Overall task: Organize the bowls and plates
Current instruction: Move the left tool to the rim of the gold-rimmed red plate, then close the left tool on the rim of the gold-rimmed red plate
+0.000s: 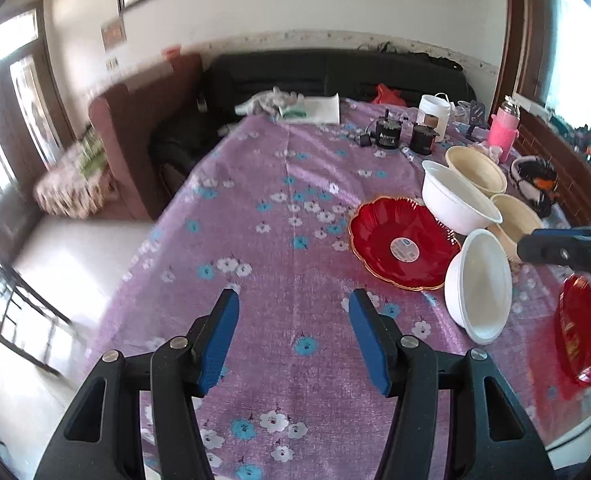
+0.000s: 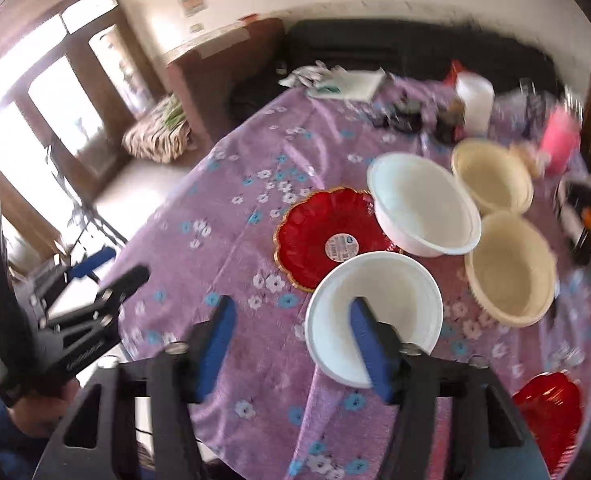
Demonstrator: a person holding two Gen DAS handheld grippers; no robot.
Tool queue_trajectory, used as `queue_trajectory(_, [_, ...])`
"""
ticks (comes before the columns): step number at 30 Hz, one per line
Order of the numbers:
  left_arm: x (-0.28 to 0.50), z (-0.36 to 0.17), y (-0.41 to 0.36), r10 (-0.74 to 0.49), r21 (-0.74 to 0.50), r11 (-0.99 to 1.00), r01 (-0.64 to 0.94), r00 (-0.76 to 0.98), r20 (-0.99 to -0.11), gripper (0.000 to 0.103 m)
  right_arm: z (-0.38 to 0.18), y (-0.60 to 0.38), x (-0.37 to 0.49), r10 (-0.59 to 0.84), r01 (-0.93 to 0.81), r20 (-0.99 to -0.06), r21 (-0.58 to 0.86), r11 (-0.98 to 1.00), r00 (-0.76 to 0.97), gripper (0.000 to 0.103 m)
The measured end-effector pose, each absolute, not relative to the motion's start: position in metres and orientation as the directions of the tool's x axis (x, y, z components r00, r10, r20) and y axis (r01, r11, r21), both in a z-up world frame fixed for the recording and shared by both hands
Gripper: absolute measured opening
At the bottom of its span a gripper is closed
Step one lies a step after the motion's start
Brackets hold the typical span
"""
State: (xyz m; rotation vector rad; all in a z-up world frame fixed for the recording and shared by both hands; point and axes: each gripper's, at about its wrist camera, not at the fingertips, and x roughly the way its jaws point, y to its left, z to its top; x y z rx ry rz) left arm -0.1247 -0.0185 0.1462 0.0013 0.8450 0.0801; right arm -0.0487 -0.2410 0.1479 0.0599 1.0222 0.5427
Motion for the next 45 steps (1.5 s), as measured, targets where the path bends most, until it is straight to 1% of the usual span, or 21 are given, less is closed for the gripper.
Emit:
queue_trajectory(1, [-0.119, 0.144, -0.014, 0.044, 0.003, 0.998, -0.064, 0.644, -0.764, 0.056, 0.143, -0.247, -0.036, 0.472, -0.370, -0.797, 0.337, 0.866, 0.377, 0.042])
queue_trajectory(2, [-0.111, 0.140, -0.008, 0.010, -0.031, 0.998, -0.055, 0.624, -0.782, 0.055, 0.140, -0.250, -0.027, 0.480, -0.346, -0.799, 0.363, 0.865, 0.363, 0.042])
queue_trajectory(4, [-0.096, 0.132, -0.003, -0.028, -0.062, 0.997, -0.038, 0.589, -0.808, 0.040, 0.135, -0.252, -0.011, 0.507, -0.313, -0.796, 0.414, 0.855, 0.331, 0.039])
queue_trajectory(7, [-0.072, 0.118, 0.004, -0.098, -0.128, 0.992, -0.018, 0.538, -0.837, 0.040, 0.133, -0.249, 0.009, 0.488, -0.282, -0.805, 0.409, 0.868, 0.337, 0.039])
queue_trajectory(11, [-0.029, 0.093, 0.014, -0.283, -0.319, 0.948, -0.004, 0.449, -0.848, 0.040, 0.136, -0.249, 0.019, 0.479, -0.232, -0.803, 0.420, 0.877, 0.356, 0.039])
queue_trajectory(15, [0.009, 0.070, 0.008, -0.366, -0.395, 0.918, -0.003, 0.374, -0.852, 0.040, 0.136, -0.256, 0.017, 0.461, -0.198, -0.806, 0.416, 0.888, 0.372, 0.039])
queue_trajectory(17, [0.027, 0.059, -0.001, -0.409, -0.431, 0.902, 0.008, 0.334, -0.849, 0.040, 0.137, -0.259, 0.010, 0.432, -0.190, -0.813, 0.388, 0.902, 0.391, 0.039])
queue_trajectory(21, [0.055, 0.041, -0.019, -0.393, -0.404, 0.915, 0.022, 0.289, -0.873, 0.039, 0.136, -0.273, -0.002, 0.408, -0.144, -0.815, 0.384, 0.912, 0.411, 0.039])
queue_trajectory(23, [0.066, 0.031, -0.028, -0.369, -0.378, 0.926, 0.019, 0.273, -0.889, 0.022, 0.135, -0.279, -0.009, 0.398, -0.123, -0.817, 0.383, 0.916, 0.418, 0.039])
queue_trajectory(24, [0.069, 0.027, -0.031, -0.367, -0.375, 0.927, 0.022, 0.262, -0.892, 0.007, 0.134, -0.282, -0.012, 0.395, -0.112, -0.817, 0.385, 0.916, 0.421, 0.039])
queue_trajectory(28, [0.069, 0.027, -0.037, -0.324, -0.326, 0.945, 0.044, 0.285, -0.902, 0.007, 0.134, -0.290, -0.023, 0.385, -0.085, -0.817, 0.388, 0.918, 0.429, 0.039])
queue_trajectory(33, [0.053, 0.031, -0.028, -0.250, -0.243, 0.968, 0.061, 0.306, -0.919, 0.009, 0.131, -0.291, -0.025, 0.389, -0.076, -0.817, 0.396, 0.915, 0.425, 0.039])
queue_trajectory(37, [0.025, 0.035, 0.005, -0.207, -0.212, 0.977, 0.020, 0.313, -0.927, 0.009, 0.130, -0.278, -0.021, 0.409, -0.108, -0.814, 0.402, 0.909, 0.412, 0.039])
queue_trajectory(41, [-0.022, 0.045, 0.044, -0.136, -0.151, 0.988, -0.017, 0.346, -0.928, 0.009, 0.124, -0.255, -0.015, 0.442, -0.158, -0.814, 0.414, 0.896, 0.377, 0.039])
queue_trajectory(45, [-0.061, 0.056, 0.070, -0.083, -0.112, 0.992, -0.054, 0.394, -0.915, 0.009, 0.113, -0.229, -0.014, 0.465, -0.214, -0.821, 0.414, 0.885, 0.331, 0.039])
